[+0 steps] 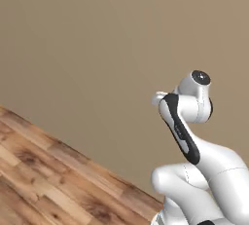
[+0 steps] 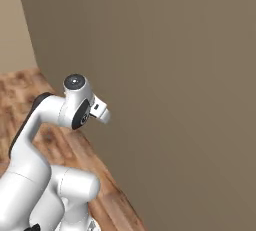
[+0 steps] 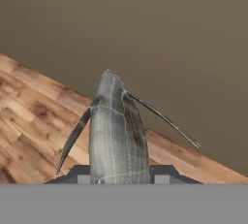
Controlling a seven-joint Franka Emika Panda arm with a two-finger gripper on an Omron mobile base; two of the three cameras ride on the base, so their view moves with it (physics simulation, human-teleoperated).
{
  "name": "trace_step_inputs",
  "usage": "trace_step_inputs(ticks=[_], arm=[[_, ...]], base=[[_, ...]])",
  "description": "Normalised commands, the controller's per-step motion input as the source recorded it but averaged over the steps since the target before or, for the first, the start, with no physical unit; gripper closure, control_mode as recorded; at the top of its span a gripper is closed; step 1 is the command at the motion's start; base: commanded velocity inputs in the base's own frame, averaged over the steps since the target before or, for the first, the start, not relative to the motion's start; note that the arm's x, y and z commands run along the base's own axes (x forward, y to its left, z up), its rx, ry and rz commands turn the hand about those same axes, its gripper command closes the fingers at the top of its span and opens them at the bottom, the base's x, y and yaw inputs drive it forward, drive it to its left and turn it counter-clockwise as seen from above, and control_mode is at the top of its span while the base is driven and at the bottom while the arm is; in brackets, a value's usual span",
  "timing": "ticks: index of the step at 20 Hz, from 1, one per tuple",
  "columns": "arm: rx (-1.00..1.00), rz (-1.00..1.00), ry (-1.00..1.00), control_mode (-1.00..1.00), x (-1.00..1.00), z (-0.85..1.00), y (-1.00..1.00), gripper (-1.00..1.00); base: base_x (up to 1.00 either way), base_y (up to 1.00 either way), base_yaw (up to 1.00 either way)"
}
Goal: Take the fish from the fridge and place it on the digital scale on the counter by the fridge. Wait a few seconds for a reading, then move it to the plate on the dining counter.
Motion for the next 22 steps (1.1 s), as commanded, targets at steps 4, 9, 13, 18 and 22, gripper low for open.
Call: trace_step_inputs(ticks=[4, 9, 13, 18, 22], arm=[[0.0, 0.0, 0.0, 1.0, 0.0, 0.0, 0.0, 1.0], [0.0, 0.0, 0.0, 1.0, 0.0, 0.0, 0.0, 1.0], [0.0, 0.0, 0.0, 1.0, 0.0, 0.0, 0.0, 1.0], [0.0, 0.0, 0.0, 1.0, 0.0, 0.0, 0.0, 1.0], [0.0, 0.0, 0.0, 1.0, 0.0, 0.0, 0.0, 1.0]], base=[[1.0, 0.0, 0.61], [1.0, 0.0, 0.64], [1.0, 0.0, 0.62], [1.0, 0.0, 0.59], [1.0, -0.09, 0.45]])
